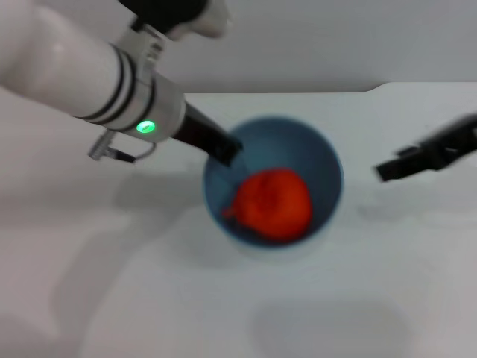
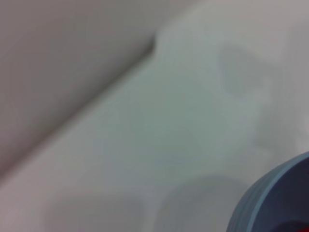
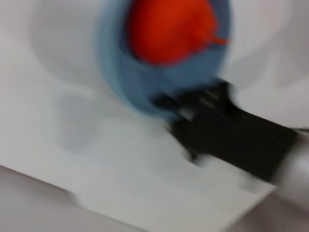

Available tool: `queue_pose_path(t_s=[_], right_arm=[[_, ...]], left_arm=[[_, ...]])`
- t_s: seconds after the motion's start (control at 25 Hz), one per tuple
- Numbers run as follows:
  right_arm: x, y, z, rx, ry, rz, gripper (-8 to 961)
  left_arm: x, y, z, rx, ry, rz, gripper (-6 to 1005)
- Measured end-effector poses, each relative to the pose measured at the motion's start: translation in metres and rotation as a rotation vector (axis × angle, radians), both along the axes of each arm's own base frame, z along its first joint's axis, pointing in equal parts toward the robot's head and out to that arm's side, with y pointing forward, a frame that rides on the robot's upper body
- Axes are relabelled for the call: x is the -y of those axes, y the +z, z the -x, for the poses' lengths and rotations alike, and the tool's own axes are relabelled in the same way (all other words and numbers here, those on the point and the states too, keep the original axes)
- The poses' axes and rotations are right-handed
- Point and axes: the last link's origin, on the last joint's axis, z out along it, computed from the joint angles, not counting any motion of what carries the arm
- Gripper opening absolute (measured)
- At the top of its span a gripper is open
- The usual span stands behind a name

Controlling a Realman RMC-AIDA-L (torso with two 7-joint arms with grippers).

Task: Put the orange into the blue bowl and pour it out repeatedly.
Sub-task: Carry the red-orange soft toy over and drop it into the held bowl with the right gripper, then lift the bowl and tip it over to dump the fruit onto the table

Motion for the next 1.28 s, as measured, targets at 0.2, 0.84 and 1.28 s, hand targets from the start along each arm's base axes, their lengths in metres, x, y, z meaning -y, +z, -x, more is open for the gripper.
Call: queue_pose_path(t_s=[0.2, 0.84, 1.28], right_arm=[[0.017, 0.022, -0.057, -0.017, -0.225, -0.079, 510], [0.054, 0.017, -0.136, 0.054, -0.568, -0.044, 510], [0.056, 0.012, -0.141, 0.048, -0.587, -0.024, 503]], left_arm=[[0.001, 0.028, 0.007, 0.102, -0.158, -0.239, -1], [0.069, -0.024, -0.006, 0.045, -1.078, -0.807, -2], [0.089, -0.053, 0.002, -0.119, -1.368, -1.022, -2]])
